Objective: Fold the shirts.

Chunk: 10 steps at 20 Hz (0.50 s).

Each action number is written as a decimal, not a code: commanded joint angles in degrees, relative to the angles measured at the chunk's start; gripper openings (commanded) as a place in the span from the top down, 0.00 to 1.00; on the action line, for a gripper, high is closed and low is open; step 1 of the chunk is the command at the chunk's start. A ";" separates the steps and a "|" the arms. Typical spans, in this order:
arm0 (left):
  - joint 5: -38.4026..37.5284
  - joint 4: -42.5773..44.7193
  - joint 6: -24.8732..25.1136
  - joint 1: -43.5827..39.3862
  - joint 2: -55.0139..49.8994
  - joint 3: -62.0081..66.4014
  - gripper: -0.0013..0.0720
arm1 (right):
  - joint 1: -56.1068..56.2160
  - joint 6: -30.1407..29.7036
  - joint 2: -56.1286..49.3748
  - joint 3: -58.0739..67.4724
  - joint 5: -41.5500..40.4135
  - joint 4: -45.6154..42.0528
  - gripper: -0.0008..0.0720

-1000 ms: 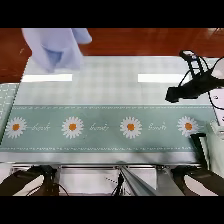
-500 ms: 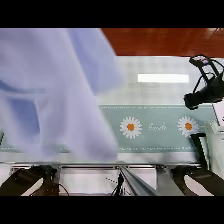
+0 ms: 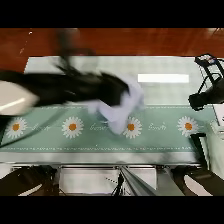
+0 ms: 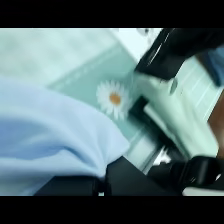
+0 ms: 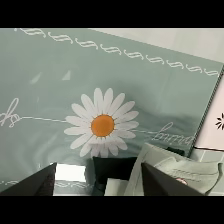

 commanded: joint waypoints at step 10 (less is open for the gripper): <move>-22.25 3.96 0.44 22.36 -4.81 12.04 0.25 | -0.04 -1.77 0.04 0.00 0.68 -4.44 0.30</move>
